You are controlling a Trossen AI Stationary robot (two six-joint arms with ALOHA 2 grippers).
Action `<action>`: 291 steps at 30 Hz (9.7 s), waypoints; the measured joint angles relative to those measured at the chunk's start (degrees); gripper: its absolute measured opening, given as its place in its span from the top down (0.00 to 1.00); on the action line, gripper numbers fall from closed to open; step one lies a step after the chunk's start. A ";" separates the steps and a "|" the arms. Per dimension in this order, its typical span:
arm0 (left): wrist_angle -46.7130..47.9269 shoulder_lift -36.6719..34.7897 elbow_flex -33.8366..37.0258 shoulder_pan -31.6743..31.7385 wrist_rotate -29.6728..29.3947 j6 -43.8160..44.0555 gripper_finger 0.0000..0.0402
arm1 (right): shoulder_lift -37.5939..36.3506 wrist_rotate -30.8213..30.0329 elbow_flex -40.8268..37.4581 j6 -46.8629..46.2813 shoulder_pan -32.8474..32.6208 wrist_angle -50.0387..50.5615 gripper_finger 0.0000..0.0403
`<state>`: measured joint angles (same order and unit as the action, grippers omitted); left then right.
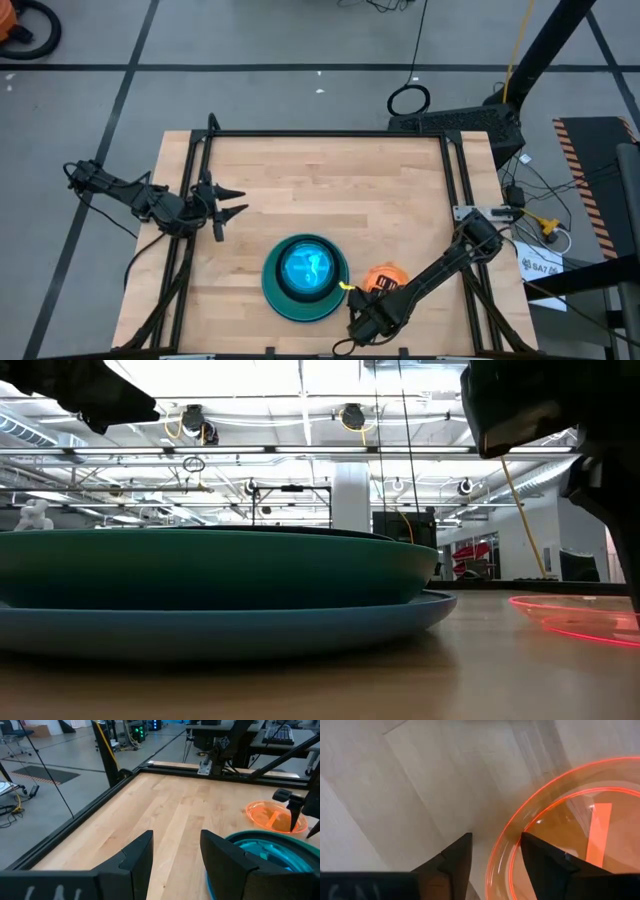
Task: Stack plastic plates
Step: Stack the light orange plate on top of the light blue plate, then return to Home Position
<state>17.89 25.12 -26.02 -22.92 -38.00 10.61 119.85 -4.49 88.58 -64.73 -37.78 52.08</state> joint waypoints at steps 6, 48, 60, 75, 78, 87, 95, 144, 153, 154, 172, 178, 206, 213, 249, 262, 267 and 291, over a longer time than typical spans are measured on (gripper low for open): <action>0.12 -0.02 0.00 0.00 -0.01 0.00 0.58 | -0.02 -0.02 -0.02 -1.22 0.02 1.38 0.73; 1.90 0.00 0.00 0.00 -0.02 1.60 0.58 | -14.60 -4.79 -0.24 -0.51 -0.46 8.01 1.00; 1.93 -0.01 0.00 -0.02 -0.02 1.62 0.58 | -15.19 -15.05 6.11 7.53 1.00 8.65 1.00; 2.05 0.00 0.00 0.00 -0.02 1.64 0.58 | -14.34 -21.22 9.57 37.04 6.37 -8.97 1.00; 2.05 -0.02 0.00 0.00 -0.02 1.66 0.58 | -13.57 -21.03 9.57 44.37 7.47 -12.37 1.00; 2.08 0.00 0.00 0.00 -0.02 2.01 0.58 | -6.77 -18.86 9.55 59.95 9.73 -17.31 1.00; 2.10 -0.02 0.00 0.00 -0.02 2.67 0.58 | -4.17 -19.07 9.53 63.95 9.97 -17.12 1.00; 3.46 -0.02 0.00 0.00 -0.02 4.98 0.58 | -3.91 -14.38 9.53 54.02 12.90 -11.55 0.49; 4.05 0.00 0.00 -0.32 0.08 5.77 0.58 | -9.45 -16.29 5.71 66.98 17.02 -12.22 0.55; 4.34 -0.02 0.02 -0.55 0.24 5.97 0.58 | -10.72 -16.21 3.98 67.85 17.73 -12.80 0.55; 6.09 1.14 0.02 -3.65 0.37 1.86 0.58 | -47.66 -7.19 -47.55 73.28 29.61 -59.94 0.59; 7.23 0.92 0.03 -3.65 0.38 -4.03 0.58 | -59.66 -5.12 -57.37 73.58 31.76 -64.95 0.59; -28.59 -9.14 19.47 18.85 13.80 -14.78 0.58 | -111.17 -2.67 -85.18 76.63 41.27 -61.28 0.59; -26.51 -9.07 19.88 30.95 33.04 -13.38 0.58 | -119.86 1.89 -85.19 77.39 42.37 -53.57 0.59; -29.64 -9.35 25.49 35.17 36.61 -6.34 0.58 | -118.44 3.15 -87.62 66.91 44.11 -53.90 0.59; -29.66 -9.35 25.49 35.17 36.59 -6.21 0.58 | -118.44 3.13 -87.69 66.91 44.11 -53.93 0.59; -29.66 -9.35 25.49 35.17 36.59 -6.22 0.58 | -118.44 3.13 -87.69 66.91 44.11 -53.93 0.59; -29.66 -9.35 25.49 35.17 36.57 -6.34 0.58 | -118.44 3.10 -87.69 66.91 44.11 -53.95 0.59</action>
<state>-11.77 15.77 -0.54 12.25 -1.43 4.27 1.41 -1.39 0.89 2.17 6.33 -1.87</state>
